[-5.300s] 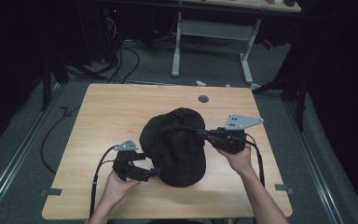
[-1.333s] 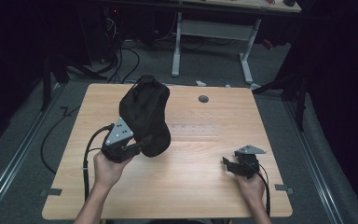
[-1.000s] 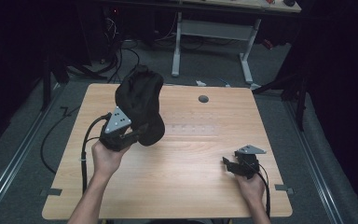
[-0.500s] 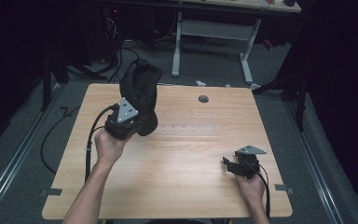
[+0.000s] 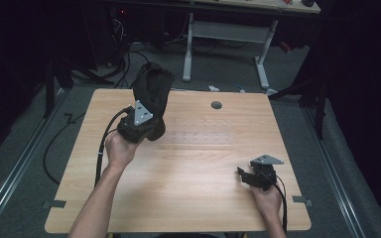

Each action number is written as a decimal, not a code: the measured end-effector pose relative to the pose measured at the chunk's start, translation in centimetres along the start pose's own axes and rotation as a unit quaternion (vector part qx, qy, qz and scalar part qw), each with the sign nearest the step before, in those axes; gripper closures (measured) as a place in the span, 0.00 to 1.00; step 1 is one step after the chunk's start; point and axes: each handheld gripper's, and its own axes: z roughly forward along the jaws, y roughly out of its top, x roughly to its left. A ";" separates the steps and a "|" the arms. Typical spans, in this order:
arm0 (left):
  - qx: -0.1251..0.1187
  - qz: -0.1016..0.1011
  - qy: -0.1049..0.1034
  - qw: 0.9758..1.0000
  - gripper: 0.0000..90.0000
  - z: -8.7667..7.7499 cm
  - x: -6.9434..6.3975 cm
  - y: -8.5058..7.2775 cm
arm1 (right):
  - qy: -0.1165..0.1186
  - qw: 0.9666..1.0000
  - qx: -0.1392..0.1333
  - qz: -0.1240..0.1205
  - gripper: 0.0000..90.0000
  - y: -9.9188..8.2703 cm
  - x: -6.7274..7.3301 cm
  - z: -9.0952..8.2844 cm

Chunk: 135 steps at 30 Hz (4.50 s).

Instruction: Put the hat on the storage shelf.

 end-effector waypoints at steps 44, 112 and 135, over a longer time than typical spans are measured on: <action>0.043 -0.072 0.019 0.996 0.63 0.8 1.4 -4.2 | 0.001 1.000 0.001 -0.001 0.41 0.0 0.1 0.0; 0.045 -0.229 -0.006 0.972 0.23 -6.1 2.5 -2.3 | 0.003 1.000 0.001 -0.001 0.40 0.0 0.1 0.0; 0.038 -0.205 0.019 0.978 0.23 -8.6 2.8 -3.2 | 0.003 1.000 0.001 -0.001 0.40 0.0 0.1 0.0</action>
